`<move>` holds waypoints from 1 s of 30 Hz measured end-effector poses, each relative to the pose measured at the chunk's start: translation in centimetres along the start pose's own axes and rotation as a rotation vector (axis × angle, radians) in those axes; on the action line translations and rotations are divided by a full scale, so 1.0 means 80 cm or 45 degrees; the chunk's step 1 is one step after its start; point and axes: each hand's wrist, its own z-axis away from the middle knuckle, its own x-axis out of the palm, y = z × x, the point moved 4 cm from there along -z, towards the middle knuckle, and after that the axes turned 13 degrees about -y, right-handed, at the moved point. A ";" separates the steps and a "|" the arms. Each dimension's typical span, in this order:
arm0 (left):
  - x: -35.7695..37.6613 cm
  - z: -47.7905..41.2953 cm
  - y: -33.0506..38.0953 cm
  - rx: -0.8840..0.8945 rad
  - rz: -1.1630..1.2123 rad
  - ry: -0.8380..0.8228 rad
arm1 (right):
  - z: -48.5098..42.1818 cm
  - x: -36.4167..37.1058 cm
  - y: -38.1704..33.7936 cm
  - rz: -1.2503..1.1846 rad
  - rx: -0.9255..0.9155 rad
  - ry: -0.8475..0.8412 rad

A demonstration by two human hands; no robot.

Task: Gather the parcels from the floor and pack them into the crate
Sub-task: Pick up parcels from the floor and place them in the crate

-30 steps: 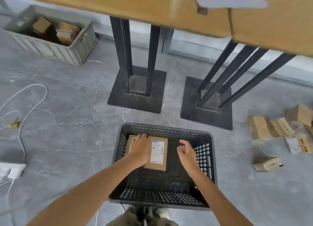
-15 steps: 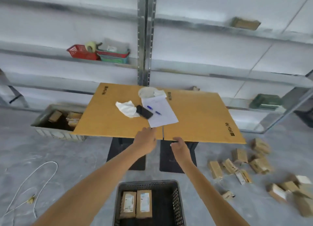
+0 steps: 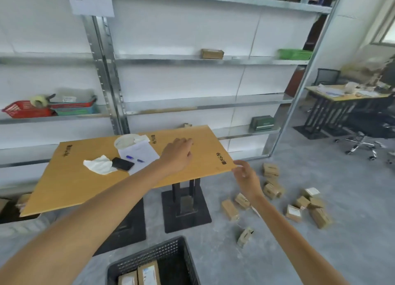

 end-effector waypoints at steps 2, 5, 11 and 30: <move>0.000 -0.014 0.048 0.062 0.021 0.030 | 0.013 -0.049 0.012 -0.020 0.000 0.080; 0.011 -0.034 0.114 0.155 0.047 0.056 | 0.035 -0.114 0.032 -0.078 0.005 0.176; 0.034 -0.074 0.208 0.336 0.089 0.040 | 0.069 -0.219 0.074 -0.062 0.016 0.373; 0.083 -0.309 0.321 0.536 0.120 -0.087 | -0.045 -0.416 0.178 -0.119 0.116 0.628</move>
